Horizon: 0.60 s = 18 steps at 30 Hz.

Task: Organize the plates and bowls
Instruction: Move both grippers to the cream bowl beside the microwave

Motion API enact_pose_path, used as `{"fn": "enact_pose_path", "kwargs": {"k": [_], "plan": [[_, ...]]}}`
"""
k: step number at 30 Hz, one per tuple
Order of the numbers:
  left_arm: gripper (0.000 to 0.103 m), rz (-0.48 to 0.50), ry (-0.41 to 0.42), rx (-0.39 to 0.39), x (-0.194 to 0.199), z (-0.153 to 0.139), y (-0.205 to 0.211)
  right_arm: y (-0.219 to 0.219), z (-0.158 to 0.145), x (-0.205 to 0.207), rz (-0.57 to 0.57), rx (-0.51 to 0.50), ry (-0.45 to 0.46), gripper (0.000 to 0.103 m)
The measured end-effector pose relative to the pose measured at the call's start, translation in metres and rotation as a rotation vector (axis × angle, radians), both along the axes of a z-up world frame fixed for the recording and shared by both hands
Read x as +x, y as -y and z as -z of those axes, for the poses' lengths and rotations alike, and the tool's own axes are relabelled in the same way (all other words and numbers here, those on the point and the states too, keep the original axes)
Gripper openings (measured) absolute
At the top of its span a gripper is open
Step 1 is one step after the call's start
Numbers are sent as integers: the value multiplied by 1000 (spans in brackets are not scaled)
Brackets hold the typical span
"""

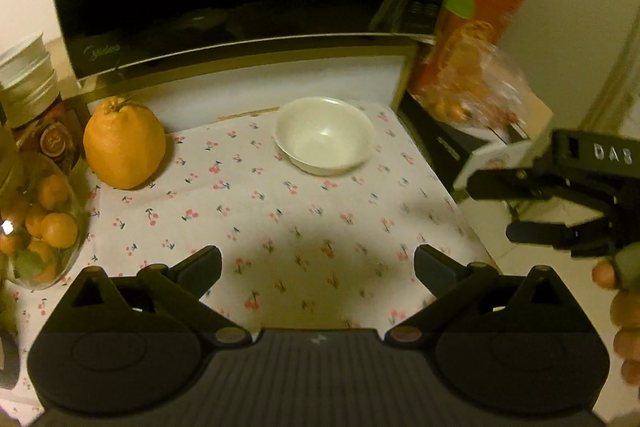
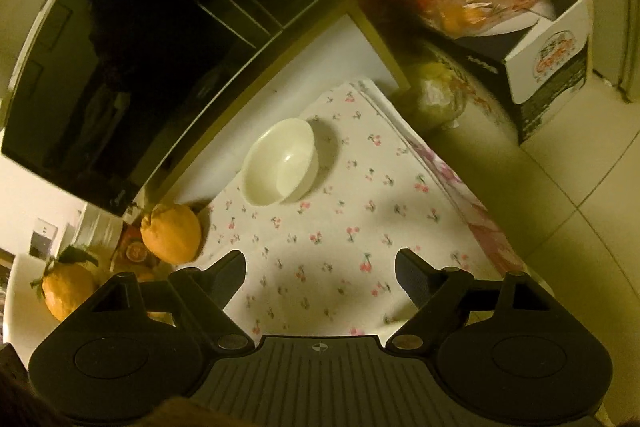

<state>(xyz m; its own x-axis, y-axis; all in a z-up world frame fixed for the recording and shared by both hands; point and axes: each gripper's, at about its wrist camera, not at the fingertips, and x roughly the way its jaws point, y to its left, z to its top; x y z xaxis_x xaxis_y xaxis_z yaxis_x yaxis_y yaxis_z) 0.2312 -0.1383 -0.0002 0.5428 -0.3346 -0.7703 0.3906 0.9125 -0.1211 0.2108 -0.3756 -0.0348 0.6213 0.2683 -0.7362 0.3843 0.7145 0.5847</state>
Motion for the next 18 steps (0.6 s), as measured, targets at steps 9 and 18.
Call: {"fn": "enact_pose_path", "kwargs": {"k": [9,18], "plan": [[103,-68,-22,-34,50,16,1,5,20,55,-22,10,-21,84],[100,-68,20,-42,85,34,14,6,40,100,-45,52,-13,84]]}}
